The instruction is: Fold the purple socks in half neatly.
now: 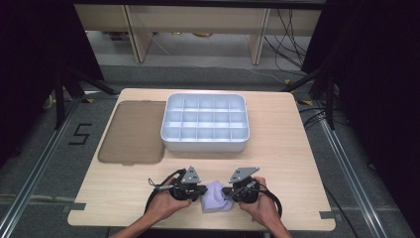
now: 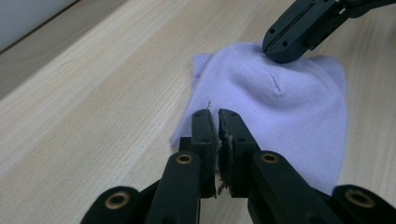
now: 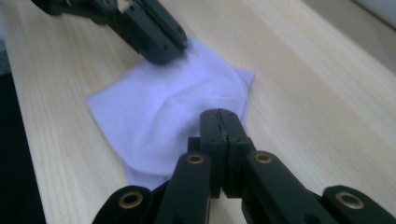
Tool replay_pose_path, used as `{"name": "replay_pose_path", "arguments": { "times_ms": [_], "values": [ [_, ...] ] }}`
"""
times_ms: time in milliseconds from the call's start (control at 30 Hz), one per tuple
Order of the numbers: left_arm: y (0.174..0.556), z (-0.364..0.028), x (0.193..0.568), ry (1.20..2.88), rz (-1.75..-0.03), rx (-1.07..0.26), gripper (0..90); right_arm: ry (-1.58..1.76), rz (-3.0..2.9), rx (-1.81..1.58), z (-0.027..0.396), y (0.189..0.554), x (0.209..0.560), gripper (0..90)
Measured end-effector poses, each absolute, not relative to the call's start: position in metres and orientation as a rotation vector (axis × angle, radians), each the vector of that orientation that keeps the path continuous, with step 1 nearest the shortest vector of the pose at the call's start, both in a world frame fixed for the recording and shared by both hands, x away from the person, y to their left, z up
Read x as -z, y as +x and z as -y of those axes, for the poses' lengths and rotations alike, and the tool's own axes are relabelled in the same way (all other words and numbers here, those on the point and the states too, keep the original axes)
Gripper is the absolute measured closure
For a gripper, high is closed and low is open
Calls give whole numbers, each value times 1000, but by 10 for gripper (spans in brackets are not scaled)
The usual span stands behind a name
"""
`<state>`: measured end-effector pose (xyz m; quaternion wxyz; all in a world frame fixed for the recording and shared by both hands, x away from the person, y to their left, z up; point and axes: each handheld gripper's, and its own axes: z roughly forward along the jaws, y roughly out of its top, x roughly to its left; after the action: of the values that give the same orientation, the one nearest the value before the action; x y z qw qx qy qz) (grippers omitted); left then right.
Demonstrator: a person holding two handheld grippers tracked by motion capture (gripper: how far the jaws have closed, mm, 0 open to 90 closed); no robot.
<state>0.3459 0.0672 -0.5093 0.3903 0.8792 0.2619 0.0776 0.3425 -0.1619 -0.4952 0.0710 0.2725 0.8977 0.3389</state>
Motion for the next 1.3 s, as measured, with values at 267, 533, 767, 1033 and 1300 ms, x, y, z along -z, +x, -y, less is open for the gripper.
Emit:
{"name": "replay_pose_path", "arguments": {
  "times_ms": [267,533,767,1033,1300],
  "values": [
    [346,-66,508,2260,-643,-223,848,853,-2697,-999,167,338,494,900],
    [352,-67,508,2252,-604,-252,846,771,-2651,-1061,150,351,481,900],
    [322,-59,497,2242,-536,-195,828,814,-2720,-1005,144,361,492,900],
    [321,-65,507,2280,-552,-197,832,775,-2709,-1015,144,360,490,900],
    [325,-69,506,2299,-560,-215,828,740,-2711,-1047,133,354,484,900]
  ]
}}
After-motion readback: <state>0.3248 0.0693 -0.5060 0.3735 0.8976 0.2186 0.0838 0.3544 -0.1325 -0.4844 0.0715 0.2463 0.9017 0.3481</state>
